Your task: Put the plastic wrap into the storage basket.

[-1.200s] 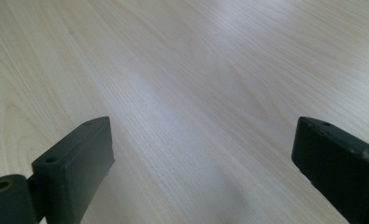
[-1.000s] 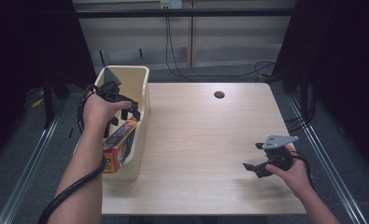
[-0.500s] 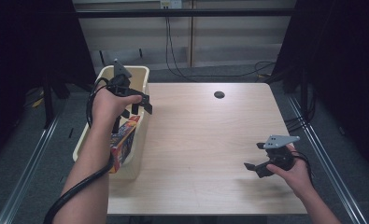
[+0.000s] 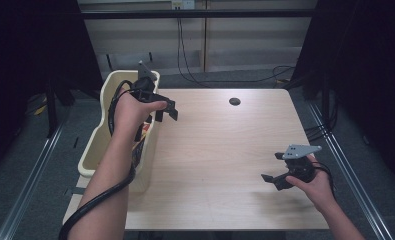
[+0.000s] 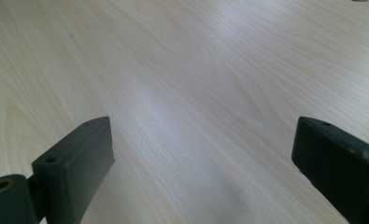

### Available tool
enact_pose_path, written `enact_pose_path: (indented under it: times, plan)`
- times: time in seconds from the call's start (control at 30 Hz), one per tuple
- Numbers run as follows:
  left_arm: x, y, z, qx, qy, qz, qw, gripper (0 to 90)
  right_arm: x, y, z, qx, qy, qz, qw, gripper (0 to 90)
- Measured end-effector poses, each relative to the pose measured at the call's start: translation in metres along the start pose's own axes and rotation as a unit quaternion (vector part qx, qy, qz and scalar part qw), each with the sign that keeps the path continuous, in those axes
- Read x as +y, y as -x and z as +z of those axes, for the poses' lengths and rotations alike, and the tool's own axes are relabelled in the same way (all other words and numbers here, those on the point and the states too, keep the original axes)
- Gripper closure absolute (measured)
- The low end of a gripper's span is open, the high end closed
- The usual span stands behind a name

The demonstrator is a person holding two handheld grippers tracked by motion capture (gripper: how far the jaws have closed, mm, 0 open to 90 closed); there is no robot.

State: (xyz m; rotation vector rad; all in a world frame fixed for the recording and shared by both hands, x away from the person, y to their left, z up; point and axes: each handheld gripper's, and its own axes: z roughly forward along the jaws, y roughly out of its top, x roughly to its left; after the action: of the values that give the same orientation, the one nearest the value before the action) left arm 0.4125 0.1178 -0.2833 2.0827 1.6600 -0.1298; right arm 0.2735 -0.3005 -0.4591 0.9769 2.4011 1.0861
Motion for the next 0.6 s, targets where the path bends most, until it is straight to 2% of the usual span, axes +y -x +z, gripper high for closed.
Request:
enact_pose_path:
  times: [0.23, 0.6]
  plan:
    - [0.001, 0.012, 0.008, -0.007, 0.002, 0.024, 0.9997, 11.2, 0.000, 0.000, -0.001, 0.003, 0.000, 0.003, 1.0000, 5.4]
    - [-0.002, 0.027, 0.028, -0.023, -0.007, 0.040, 0.9989, 11.0, 0.000, -0.001, 0.001, 0.003, -0.001, 0.000, 1.0000, 5.4]
